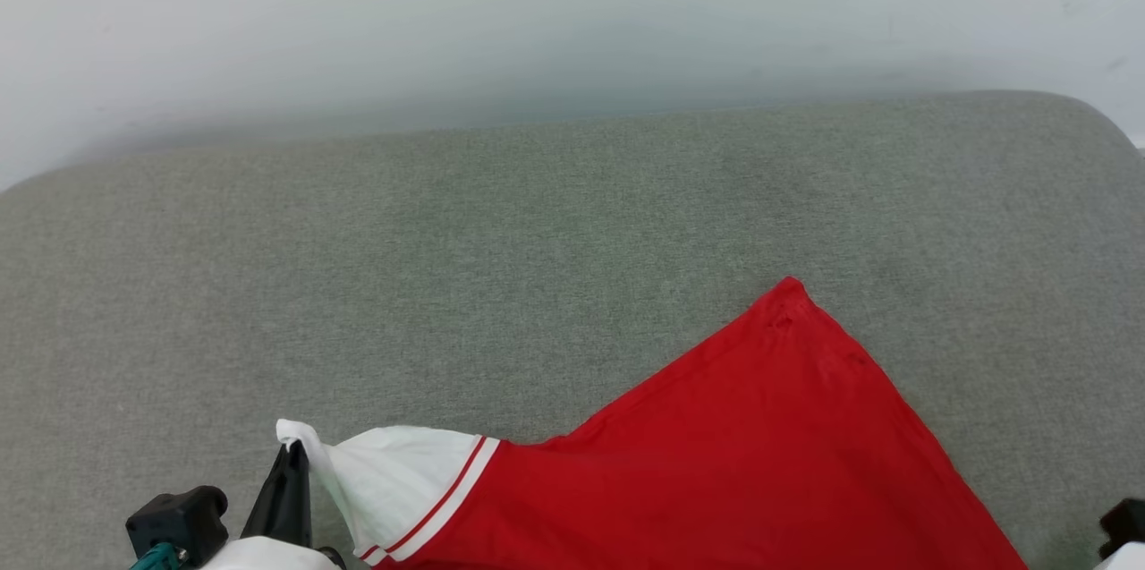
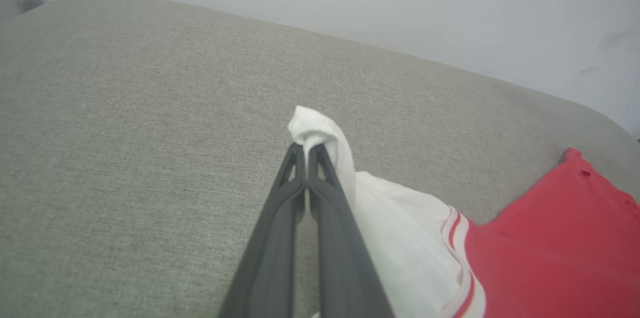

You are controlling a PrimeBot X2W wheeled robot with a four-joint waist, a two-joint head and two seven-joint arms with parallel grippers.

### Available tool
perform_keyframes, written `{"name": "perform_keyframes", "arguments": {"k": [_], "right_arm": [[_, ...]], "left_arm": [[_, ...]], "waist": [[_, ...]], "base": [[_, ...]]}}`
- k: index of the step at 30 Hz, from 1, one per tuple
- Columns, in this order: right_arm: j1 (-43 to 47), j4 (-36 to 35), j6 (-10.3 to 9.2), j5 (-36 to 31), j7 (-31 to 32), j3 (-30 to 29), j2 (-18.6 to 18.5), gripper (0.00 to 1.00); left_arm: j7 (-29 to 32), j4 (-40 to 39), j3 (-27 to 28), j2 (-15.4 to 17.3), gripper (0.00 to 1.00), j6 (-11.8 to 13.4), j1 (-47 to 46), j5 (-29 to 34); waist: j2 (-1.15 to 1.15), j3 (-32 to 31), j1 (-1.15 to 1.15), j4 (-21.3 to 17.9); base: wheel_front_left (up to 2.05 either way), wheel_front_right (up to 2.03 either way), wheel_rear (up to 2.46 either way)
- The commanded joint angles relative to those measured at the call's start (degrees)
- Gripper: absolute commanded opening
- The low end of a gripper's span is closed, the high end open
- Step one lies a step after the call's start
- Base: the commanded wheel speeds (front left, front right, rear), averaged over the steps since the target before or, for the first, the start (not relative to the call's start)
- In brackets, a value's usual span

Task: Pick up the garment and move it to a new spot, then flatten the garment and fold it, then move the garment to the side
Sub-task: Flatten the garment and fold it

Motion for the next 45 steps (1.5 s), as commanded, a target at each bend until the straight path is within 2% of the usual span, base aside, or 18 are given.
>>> {"name": "perform_keyframes", "arguments": {"k": [1, 10, 15, 18, 20, 21, 23, 27, 31, 35, 40, 41, 42, 43, 45], "right_arm": [[-0.21, -1.12, -0.04, -0.55, -2.01, -0.73, 0.01, 1.0], [-11.18, -2.31, -0.04, -5.18, -23.54, -5.63, 1.41, 1.0], [-19.12, -1.34, -0.04, -5.09, -33.91, -3.01, 0.65, 1.0], [-23.48, -0.47, -0.04, -4.07, -36.04, 0.37, -0.57, 1.0], [-25.07, -0.18, -0.04, -3.74, -35.6, 1.54, -1.21, 1.0], [-27.74, 0.74, -0.04, -2.87, -33.07, 4.39, -2.29, 1.0], [-29.23, 1.02, -0.04, -2.44, -31.23, 5.8, -2.88, 1.0], [-34.83, 2.92, -0.03, -0.35, -19.55, 11.78, -5.8, 1.0], [-40.1, 4.58, -0.04, 2.18, -5.85, 15.72, -6.57, 1.0], [-41.98, 5.91, -0.03, 3.01, -0.05, 19.22, -6.5, 1.0], [-41.49, 9.0, -0.02, 4.03, 3.16, 22.79, -5.68, 1.0], [-41.34, 9.86, -0.02, 4.19, 3.75, 23.42, -5.68, 0.49], [-41.29, 10.36, -0.02, 4.48, 3.91, 24.14, -5.75, 0.18], [-41.26, 10.73, -0.02, 5.18, 3.77, 24.46, -5.34, 0.0], [-41.33, 10.9, -0.01, 5.59, 3.66, 25.45, -5.21, 0.0]], "left_arm": [[0.12, -0.32, 0.03, 0.3, 0.0, 0.27, 0.6, 0.17], [1.37, -3.78, -0.77, 0.99, 0.0, 1.26, -2.0, 1.58], [1.13, -5.51, -2.11, 0.93, 0.0, 1.44, -5.21, 3.42], [0.87, -6.14, -3.01, 0.09, 0.0, 1.16, -7.21, 4.1], [0.77, -6.35, -3.37, -0.18, 0.0, 1.07, -8.13, 4.34], [0.55, -6.62, -4.12, -0.59, 0.0, 0.8, -9.39, 4.78], [0.45, -6.74, -4.43, -0.78, 0.0, 0.69, -10.05, 5.08], [0.1, -7.04, -5.62, -1.55, 0.0, 0.21, -12.5, 5.66], [-0.26, -6.6, -6.62, -2.52, 0.0, -0.31, -14.58, 5.92], [-0.67, -5.87, -7.19, -3.07, 0.0, -0.71, -15.61, 5.82], [-0.87, -4.86, -7.58, -3.51, 0.0, -1.0, -16.09, 5.4], [-0.98, -4.59, -7.67, -3.63, 0.0, -1.17, -16.27, 5.24], [-1.04, -4.27, -7.78, -3.7, 0.0, -1.33, -16.41, 5.15], [-0.98, -3.99, -7.81, -3.7, 0.0, -1.42, -16.47, 5.09], [-0.82, -3.36, -7.76, -3.31, 0.0, -1.3, -16.39, 5.32]], "waist": [[0.0, -0.05, 0.02, -0.46], [0.0, 3.5, 0.02, -0.29], [0.0, 7.37, 0.02, 1.75], [0.0, 9.67, 0.02, 3.16], [0.0, 10.62, 0.02, 3.68], [0.0, 12.25, 0.02, 4.6], [0.0, 13.09, 0.02, 5.02], [0.0, 15.83, 0.02, 6.56], [0.0, 18.45, 0.02, 8.37], [0.0, 19.93, 0.02, 9.38], [0.0, 20.44, 0.02, 9.97], [0.0, 20.42, 0.02, 10.13], [0.0, 20.32, 0.02, 10.26], [0.0, 20.13, 0.02, 10.32], [0.0, 19.49, 0.02, 10.25]], "base": [[0.0, 0.0, 0.0], [0.0, 0.0, 0.0], [0.0, 0.0, 0.0], [0.0, 0.0, 0.0], [0.0, 0.0, 0.0], [0.0, 0.0, 0.0], [0.0, 0.0, 0.0], [0.0, 0.0, 0.0], [0.0, 0.0, 0.0], [0.0, 0.0, 0.0], [0.0, 0.0, 0.0], [0.0, 0.0, 0.0], [0.0, 0.0, 0.0], [0.0, 0.0, 0.0], [0.0, 0.0, 0.0]]}}
